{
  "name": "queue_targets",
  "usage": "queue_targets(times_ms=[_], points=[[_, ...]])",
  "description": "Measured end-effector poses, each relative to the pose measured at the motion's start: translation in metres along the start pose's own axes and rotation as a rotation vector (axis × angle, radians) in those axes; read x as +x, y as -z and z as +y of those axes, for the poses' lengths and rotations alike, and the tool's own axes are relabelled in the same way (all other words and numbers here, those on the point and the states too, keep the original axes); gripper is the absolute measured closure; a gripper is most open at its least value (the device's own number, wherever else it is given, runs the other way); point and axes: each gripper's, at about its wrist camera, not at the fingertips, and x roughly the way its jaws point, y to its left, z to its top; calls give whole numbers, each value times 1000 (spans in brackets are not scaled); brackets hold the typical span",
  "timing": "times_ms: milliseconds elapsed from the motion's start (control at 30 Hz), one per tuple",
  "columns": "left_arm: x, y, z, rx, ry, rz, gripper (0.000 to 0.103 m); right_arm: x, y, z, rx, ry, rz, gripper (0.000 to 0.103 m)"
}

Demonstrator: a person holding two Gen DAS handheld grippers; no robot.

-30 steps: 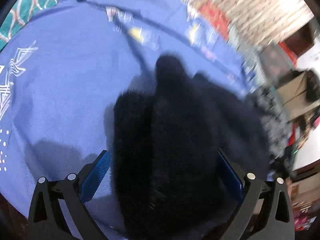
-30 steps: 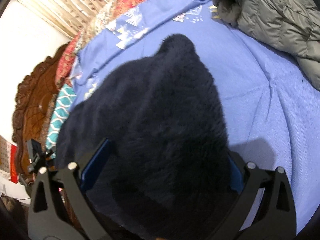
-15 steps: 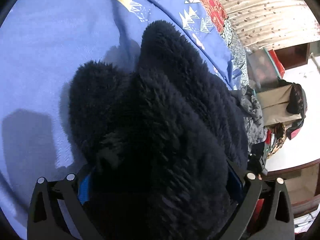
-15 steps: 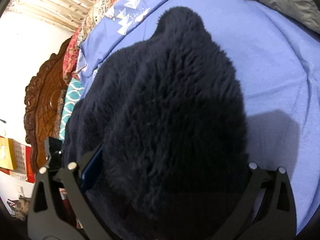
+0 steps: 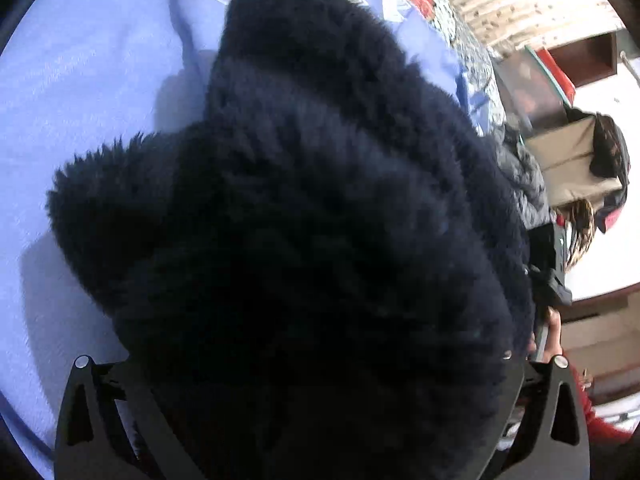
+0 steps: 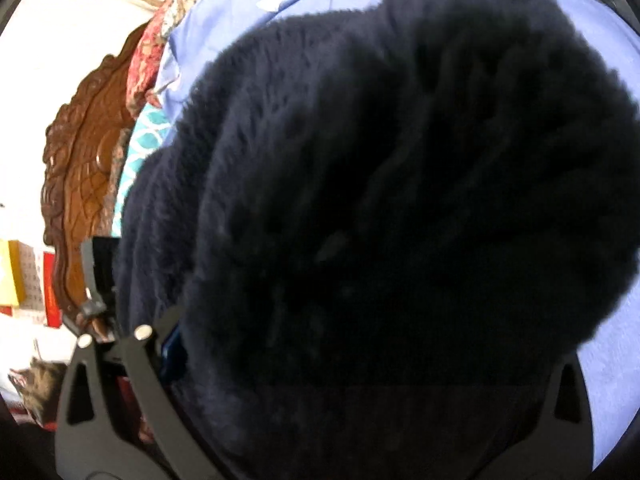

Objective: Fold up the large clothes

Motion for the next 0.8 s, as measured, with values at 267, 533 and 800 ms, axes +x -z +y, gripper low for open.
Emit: queue_targets(times_ms=[267,533,800], points=[[-72,25,-21,23,244,-189,22,-18,-1,155,-291,-217,-6,41],[-222,-29,-9,80,212,-567,22,7,-81,326,-590,-368,-78,46],[-295,-144,71,18,-270,-881,9,158,-232,431,-730,-56,-274,24]])
